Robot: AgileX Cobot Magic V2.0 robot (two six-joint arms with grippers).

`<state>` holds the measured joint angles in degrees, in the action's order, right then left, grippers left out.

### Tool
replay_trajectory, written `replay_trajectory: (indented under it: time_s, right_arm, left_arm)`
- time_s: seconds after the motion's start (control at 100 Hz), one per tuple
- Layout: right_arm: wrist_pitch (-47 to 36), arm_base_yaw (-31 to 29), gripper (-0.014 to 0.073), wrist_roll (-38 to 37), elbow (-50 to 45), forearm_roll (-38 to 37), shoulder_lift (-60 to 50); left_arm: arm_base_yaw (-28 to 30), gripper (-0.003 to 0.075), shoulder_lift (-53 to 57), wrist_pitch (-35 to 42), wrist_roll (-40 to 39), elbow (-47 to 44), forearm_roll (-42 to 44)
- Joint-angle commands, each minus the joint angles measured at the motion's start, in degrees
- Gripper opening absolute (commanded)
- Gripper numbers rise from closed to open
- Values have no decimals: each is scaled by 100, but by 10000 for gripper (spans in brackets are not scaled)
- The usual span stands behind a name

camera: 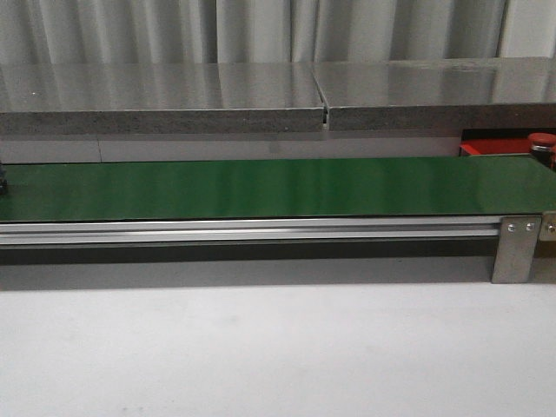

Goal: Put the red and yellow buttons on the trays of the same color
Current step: 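Lower the left gripper onto a red button on the table and grasp, then carry the red button onto the belt and release it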

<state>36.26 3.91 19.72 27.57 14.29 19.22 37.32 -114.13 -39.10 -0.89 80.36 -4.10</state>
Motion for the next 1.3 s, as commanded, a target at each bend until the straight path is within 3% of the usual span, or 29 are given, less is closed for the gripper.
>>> replay_trajectory:
  time_s: [0.0, 0.26, 0.42, 0.84, 1.29]
  right_arm:
    - [-395, 0, -69, 31, 149, 29, 30]
    - [-395, 0, -69, 31, 149, 29, 30]
    - [-395, 0, -69, 31, 149, 29, 30]
    - [-395, 0, -69, 31, 149, 29, 30]
    - [-395, 0, -69, 31, 149, 29, 30]
  left_arm:
    - [21, 489, 241, 203, -68, 151, -63]
    - [21, 230, 230, 238, -68, 151, -63]
    - [-3, 148, 401, 155, 3, 151, -63]
    - [-509, 135, 1653, -68, 25, 151, -15]
    - [-1756, 135, 1842, -289, 25, 126, -15]
